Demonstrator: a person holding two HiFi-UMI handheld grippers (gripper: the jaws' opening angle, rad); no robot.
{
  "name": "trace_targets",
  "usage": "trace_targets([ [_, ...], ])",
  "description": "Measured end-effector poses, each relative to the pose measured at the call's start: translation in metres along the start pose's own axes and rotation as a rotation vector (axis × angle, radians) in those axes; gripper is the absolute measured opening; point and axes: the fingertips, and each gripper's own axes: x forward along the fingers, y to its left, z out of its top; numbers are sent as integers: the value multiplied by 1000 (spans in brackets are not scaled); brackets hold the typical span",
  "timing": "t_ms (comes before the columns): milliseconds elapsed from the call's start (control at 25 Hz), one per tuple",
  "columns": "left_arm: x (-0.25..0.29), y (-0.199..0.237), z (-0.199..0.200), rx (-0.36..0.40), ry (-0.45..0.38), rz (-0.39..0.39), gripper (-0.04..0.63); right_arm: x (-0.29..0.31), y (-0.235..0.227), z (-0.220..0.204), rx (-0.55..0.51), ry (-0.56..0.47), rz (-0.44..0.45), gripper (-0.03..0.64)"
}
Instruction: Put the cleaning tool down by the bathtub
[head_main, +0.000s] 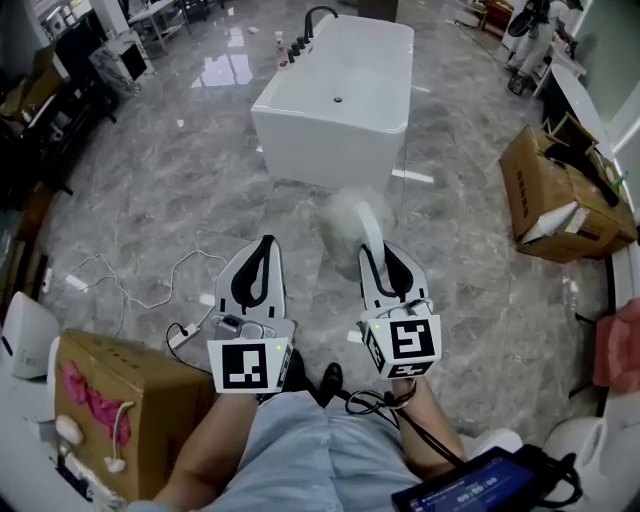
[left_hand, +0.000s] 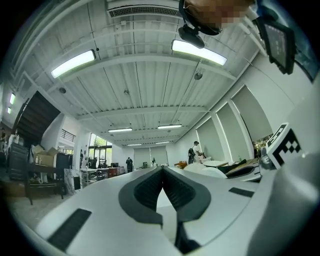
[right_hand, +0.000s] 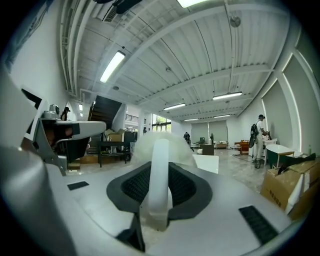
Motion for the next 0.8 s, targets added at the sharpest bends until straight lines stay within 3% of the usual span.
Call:
trace_targets([
  [360, 43, 19, -24, -36, 20, 44, 15, 49, -36, -12, -1, 32, -20, 104],
  [800, 145, 89, -62, -53, 55, 53, 15, 174, -45, -13, -1, 80, -4, 104],
])
